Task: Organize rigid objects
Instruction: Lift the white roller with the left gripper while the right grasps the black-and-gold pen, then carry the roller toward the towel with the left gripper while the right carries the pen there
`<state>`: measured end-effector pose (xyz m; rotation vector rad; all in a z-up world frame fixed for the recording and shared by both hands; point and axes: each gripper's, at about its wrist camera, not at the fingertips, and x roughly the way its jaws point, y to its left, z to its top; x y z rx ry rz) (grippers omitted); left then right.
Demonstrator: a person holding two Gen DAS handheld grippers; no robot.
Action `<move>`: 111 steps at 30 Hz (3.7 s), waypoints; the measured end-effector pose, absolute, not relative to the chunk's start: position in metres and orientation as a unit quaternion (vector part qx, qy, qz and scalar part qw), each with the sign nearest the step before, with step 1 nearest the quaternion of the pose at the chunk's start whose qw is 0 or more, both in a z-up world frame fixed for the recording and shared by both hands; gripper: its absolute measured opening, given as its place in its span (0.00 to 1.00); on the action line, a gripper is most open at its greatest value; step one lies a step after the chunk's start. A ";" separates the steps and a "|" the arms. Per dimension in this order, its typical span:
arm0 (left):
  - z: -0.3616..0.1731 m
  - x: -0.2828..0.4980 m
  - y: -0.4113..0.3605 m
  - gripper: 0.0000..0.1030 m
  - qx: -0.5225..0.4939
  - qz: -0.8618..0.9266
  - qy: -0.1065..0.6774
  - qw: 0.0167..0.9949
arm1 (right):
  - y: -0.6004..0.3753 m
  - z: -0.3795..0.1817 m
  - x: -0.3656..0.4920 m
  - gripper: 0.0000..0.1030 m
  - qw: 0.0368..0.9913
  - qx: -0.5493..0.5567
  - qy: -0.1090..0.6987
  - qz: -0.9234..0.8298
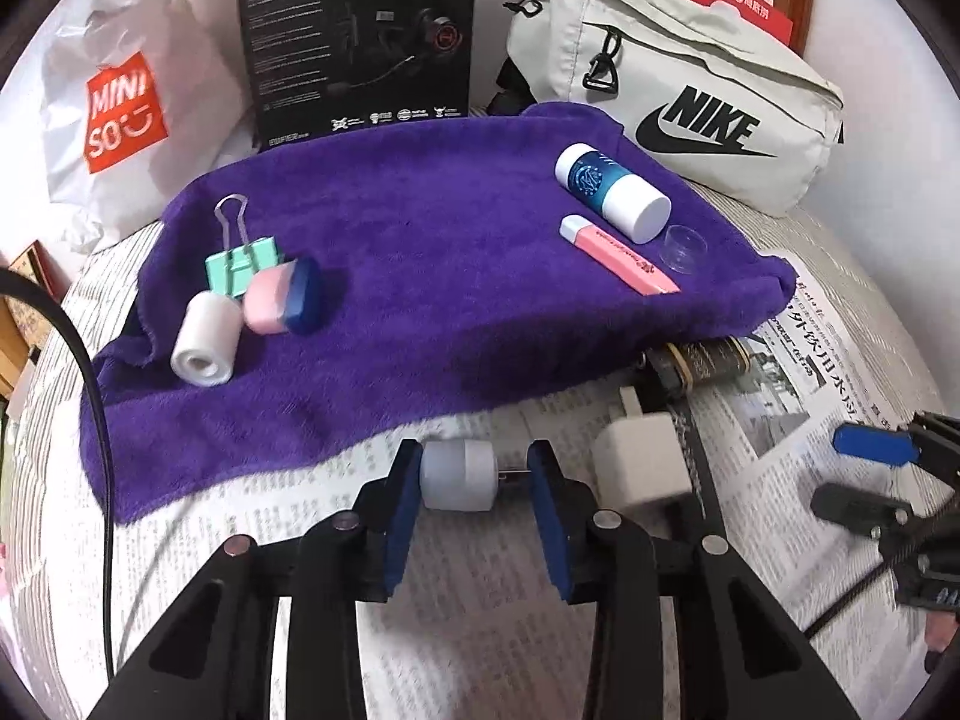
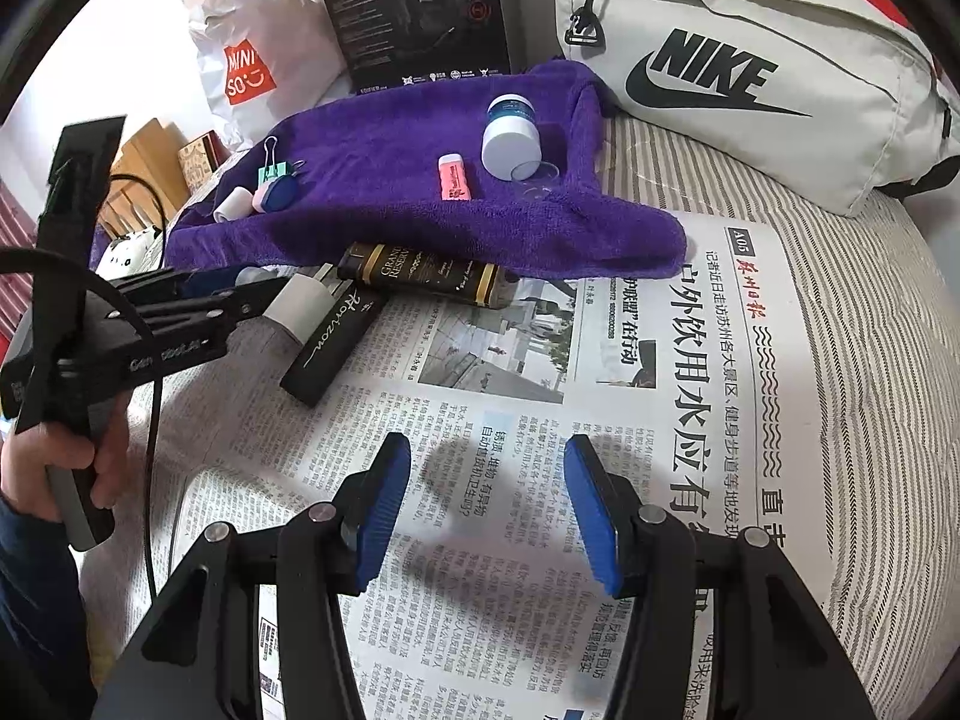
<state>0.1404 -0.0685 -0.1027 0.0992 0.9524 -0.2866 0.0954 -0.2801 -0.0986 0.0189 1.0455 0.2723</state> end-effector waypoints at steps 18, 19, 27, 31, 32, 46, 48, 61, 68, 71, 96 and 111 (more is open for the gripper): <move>-0.100 0.127 -0.052 0.33 0.047 -0.138 0.464 0.874 | -0.240 -0.093 0.147 0.51 0.871 -0.055 0.471 0.126; -0.100 0.128 -0.051 0.33 0.044 -0.139 0.464 0.873 | -0.237 -0.095 0.149 0.51 0.871 -0.070 0.470 0.124; -0.101 0.127 -0.051 0.33 0.045 -0.143 0.461 0.875 | -0.215 -0.107 0.159 0.51 0.868 -0.148 0.458 0.124; -0.101 0.128 -0.050 0.33 0.041 -0.148 0.461 0.874 | -0.213 -0.106 0.160 0.46 0.871 -0.147 0.450 0.129; -0.101 0.128 -0.049 0.33 0.039 -0.150 0.461 0.874 | -0.214 -0.106 0.159 0.37 0.871 -0.146 0.450 0.129; -0.100 0.128 -0.045 0.33 0.028 -0.156 0.463 0.872 | -0.213 -0.101 0.158 0.24 0.856 -0.104 0.473 0.182; -0.099 0.128 -0.045 0.33 0.032 -0.156 0.463 0.872 | -0.209 -0.102 0.162 0.26 0.855 -0.105 0.471 0.190; -0.100 0.129 -0.045 0.33 0.029 -0.156 0.465 0.871 | -0.232 -0.097 0.129 0.12 0.848 -0.068 0.477 0.222; -0.100 0.130 -0.046 0.33 0.033 -0.154 0.466 0.871 | -0.242 -0.094 0.120 0.11 0.850 -0.047 0.479 0.215; -0.100 0.130 -0.046 0.33 0.033 -0.154 0.466 0.871 | -0.239 -0.097 0.129 0.12 0.851 -0.049 0.480 0.209; -0.100 0.128 -0.039 0.33 0.031 -0.143 0.471 0.870 | -0.237 -0.105 0.137 0.10 0.853 -0.069 0.487 0.173; -0.088 0.120 -0.027 0.33 0.021 -0.125 0.467 0.875 | -0.244 -0.087 0.128 0.10 0.859 -0.050 0.483 0.162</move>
